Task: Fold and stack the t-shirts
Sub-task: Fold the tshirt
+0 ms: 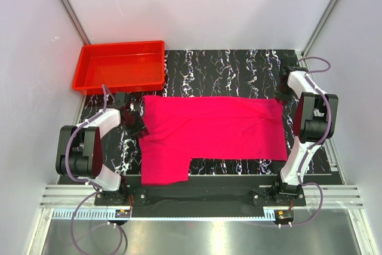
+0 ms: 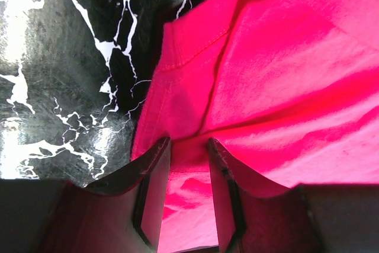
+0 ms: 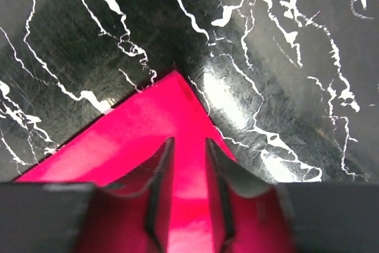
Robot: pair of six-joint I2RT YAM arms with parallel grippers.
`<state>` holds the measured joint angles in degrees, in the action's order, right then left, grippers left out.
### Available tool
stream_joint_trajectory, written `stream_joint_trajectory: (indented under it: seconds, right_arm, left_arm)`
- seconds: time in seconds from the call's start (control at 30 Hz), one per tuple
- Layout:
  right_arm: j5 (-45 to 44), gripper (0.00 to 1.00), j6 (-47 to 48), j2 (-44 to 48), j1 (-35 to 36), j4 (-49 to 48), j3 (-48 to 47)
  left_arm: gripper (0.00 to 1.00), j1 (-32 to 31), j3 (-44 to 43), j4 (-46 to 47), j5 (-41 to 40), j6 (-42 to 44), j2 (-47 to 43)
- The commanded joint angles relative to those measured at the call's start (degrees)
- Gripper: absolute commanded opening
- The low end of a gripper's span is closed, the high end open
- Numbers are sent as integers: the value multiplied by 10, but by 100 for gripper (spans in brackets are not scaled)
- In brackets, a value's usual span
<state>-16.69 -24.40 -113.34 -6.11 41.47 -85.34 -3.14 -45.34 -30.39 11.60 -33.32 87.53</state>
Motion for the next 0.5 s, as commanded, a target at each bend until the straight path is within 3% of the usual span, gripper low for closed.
stream_joint_trajectory:
  seconds: [0.0,0.47]
  right_arm:
    - [-31,36,21,6,-3,-10,-18]
    - [-16,33,28,-33,-3,-32,-8]
  left_arm:
    - [38,1,20,31,-25,-9,22]
    - [38,2,1,19,-19,6,24]
